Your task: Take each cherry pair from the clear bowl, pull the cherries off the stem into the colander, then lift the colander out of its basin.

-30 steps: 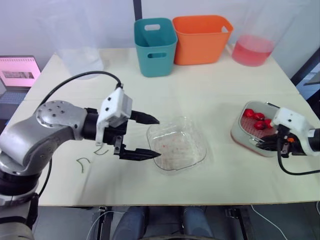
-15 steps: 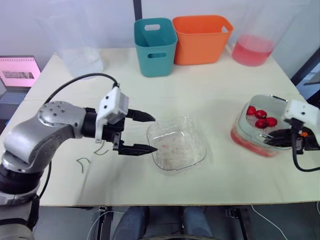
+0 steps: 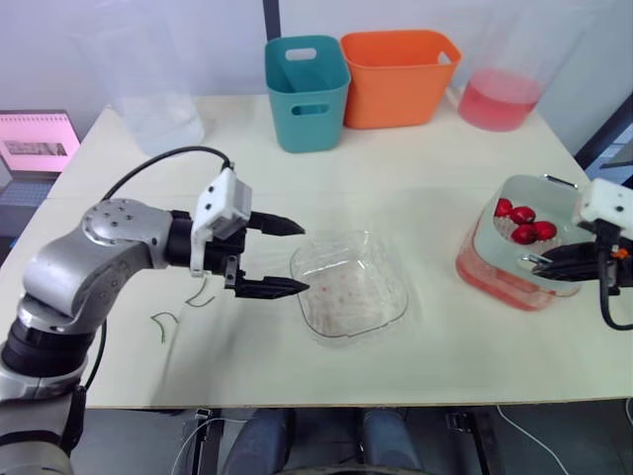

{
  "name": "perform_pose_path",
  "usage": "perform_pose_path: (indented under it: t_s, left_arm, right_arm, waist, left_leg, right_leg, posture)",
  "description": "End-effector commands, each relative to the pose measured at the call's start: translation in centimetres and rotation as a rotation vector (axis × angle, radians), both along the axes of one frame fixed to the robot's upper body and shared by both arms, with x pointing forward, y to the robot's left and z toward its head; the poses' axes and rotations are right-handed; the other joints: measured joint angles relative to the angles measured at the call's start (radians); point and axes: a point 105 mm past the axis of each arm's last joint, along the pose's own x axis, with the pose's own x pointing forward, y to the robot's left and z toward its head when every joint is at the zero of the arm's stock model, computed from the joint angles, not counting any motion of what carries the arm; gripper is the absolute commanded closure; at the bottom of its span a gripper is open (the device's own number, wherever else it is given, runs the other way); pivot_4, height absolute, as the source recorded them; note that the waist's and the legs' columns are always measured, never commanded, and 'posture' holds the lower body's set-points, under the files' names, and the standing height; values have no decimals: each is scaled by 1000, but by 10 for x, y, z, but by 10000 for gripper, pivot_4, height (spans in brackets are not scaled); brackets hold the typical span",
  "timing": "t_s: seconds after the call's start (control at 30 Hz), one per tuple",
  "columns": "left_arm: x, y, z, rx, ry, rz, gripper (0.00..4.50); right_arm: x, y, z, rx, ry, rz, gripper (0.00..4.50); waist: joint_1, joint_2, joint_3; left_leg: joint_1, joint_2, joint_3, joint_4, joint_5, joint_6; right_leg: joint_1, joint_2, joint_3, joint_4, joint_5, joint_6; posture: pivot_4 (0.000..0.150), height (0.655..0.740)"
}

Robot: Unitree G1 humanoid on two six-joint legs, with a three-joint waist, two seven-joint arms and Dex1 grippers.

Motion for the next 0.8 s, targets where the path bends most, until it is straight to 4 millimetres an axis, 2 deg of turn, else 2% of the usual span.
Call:
perform_pose_path:
  t_s: [0.03, 0.8]
  left_arm:
    - [2, 2, 8, -4, -56, -6, 0]
    - [11, 3, 8, 0, -88, -6, 0]
  right_arm:
    - [0, 2, 21, -29, -70, 17, 43122]
    - [-4, 0, 35, -15, -92, 3, 43122]
  waist:
    - [0, 0, 0]
    - [1, 0, 0]
  left_leg:
    - [0, 0, 0, 0, 0, 0]
    - [0, 0, 0, 0, 0, 0]
  right_leg:
    - [0, 0, 0, 0, 0, 0]
    - [0, 0, 0, 0, 0, 0]
  posture:
    - [1500, 7400]
    - [1500, 7400]
